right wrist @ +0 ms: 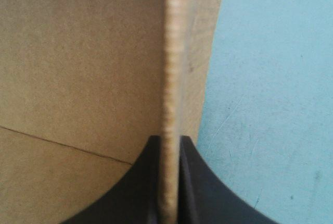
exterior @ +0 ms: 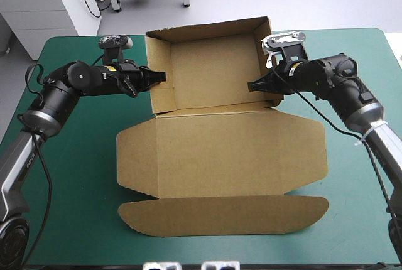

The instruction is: Fold the box

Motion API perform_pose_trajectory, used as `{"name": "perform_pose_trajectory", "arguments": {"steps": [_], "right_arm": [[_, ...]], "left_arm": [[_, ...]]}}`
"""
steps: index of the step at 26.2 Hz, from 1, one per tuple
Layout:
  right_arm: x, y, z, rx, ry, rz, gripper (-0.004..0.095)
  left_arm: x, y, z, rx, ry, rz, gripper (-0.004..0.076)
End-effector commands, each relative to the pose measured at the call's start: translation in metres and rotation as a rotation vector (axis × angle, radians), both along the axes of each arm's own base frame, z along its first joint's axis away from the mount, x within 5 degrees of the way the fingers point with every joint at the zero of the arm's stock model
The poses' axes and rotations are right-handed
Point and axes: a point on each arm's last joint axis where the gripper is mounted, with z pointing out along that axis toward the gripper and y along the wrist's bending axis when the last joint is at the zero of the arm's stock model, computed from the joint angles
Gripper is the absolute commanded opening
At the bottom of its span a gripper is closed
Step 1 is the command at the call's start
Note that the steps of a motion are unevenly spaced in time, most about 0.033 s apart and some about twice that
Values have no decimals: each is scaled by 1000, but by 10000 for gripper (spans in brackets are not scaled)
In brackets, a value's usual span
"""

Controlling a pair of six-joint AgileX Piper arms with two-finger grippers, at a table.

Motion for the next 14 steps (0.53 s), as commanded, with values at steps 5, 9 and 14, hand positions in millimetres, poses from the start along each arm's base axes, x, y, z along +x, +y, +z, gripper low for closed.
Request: {"name": "perform_pose_trajectory", "arguments": {"steps": [5,9,14], "right_arm": [[-10,14,23,132,-51,49,-14],[1,19,-2,88,72,57,-14],[7,23,-20,74,161,64,-14]], "left_arm": [[-12,-12,34,-139,-87,-45,-8],[-13,-9,40,-36,-115,-71,-8],[-11,2,30,194,8,-76,-8]]}}
